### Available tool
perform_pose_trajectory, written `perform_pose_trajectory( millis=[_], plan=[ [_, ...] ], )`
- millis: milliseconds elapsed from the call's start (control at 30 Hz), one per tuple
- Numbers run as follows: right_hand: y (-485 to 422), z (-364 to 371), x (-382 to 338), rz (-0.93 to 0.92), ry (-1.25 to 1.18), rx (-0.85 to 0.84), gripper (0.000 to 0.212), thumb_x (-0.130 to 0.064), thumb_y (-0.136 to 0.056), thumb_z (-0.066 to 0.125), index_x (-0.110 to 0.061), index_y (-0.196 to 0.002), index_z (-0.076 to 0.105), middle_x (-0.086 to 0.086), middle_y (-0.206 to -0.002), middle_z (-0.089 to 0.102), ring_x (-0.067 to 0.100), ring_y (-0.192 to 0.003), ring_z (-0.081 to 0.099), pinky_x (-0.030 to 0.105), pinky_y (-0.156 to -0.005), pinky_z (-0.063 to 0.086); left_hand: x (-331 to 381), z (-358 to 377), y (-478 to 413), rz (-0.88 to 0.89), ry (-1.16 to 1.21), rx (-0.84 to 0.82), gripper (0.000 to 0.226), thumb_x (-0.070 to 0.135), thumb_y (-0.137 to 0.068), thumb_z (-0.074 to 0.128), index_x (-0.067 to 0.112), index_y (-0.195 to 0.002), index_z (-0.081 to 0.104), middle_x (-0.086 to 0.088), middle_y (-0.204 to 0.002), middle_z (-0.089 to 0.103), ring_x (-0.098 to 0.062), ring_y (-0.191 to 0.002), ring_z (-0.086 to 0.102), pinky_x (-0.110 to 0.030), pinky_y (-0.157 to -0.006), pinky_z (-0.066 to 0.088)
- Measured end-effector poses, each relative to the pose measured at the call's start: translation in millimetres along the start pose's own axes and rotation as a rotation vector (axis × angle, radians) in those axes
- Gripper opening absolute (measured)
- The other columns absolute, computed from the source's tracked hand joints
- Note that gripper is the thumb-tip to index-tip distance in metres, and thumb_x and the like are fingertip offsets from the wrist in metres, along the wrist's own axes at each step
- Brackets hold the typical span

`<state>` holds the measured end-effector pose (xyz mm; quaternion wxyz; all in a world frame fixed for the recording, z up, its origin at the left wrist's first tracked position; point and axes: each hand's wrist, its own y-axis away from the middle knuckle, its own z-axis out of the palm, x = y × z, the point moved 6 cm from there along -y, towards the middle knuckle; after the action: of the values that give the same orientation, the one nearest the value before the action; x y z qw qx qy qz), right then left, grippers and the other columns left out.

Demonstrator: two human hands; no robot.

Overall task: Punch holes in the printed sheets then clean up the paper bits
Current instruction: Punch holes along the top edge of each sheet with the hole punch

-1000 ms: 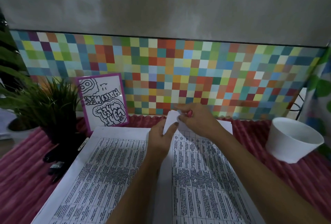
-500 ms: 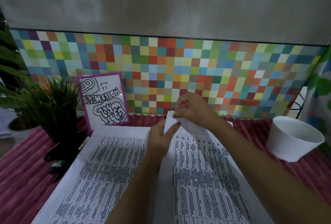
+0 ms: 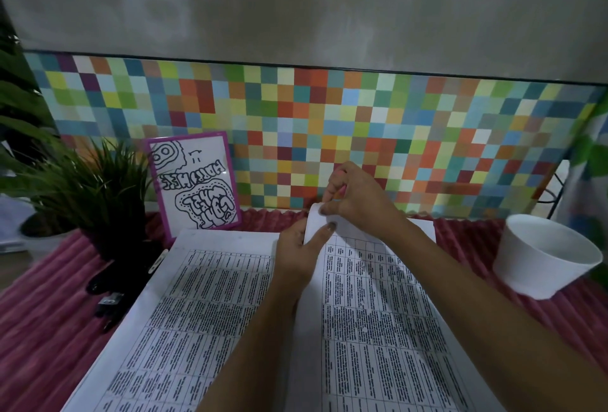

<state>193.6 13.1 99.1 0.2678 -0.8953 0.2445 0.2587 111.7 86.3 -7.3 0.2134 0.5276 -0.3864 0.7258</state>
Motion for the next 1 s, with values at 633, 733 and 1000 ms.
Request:
perform_pose_trajectory(
  millis=[633, 733, 1000],
  plan=[
    [-8, 6, 3, 0.011, 0.034, -0.288, 0.025, -0.009, -0.082, 0.075, -0.011, -0.107, 0.072, -0.002, -0.103, 0.066, 0.013, -0.094, 0.060, 0.026, -0.083, 0.046, 2, 2, 1, 0.085, -0.054, -0.063, 0.016, 0.025, -0.095, 0.062, 0.017, -0.106, 0.071, -0.009, -0.081, 0.070, -0.030, -0.068, 0.057, -0.044, -0.065, 0.048],
    [-6, -2, 5, 0.023, 0.052, -0.306, 0.029, -0.005, -0.086, 0.068, -0.008, -0.114, 0.071, -0.001, -0.103, 0.071, -0.005, -0.074, 0.055, 0.010, -0.067, 0.042, 0, 4, 3, 0.089, -0.093, -0.082, 0.025, 0.032, -0.095, 0.060, 0.021, -0.115, 0.069, -0.013, -0.101, 0.072, -0.042, -0.093, 0.065, -0.061, -0.084, 0.053],
    [1, -34, 11, 0.001, 0.194, -0.217, 0.018, -0.010, -0.089, 0.066, -0.011, -0.104, 0.076, -0.011, -0.081, 0.065, -0.006, -0.067, 0.054, 0.002, -0.056, 0.038, -1, -3, 0, 0.014, -0.101, -0.036, 0.041, 0.042, -0.093, 0.059, 0.015, -0.124, 0.064, -0.005, -0.118, 0.070, -0.026, -0.115, 0.064, -0.057, -0.100, 0.048]
  ],
)
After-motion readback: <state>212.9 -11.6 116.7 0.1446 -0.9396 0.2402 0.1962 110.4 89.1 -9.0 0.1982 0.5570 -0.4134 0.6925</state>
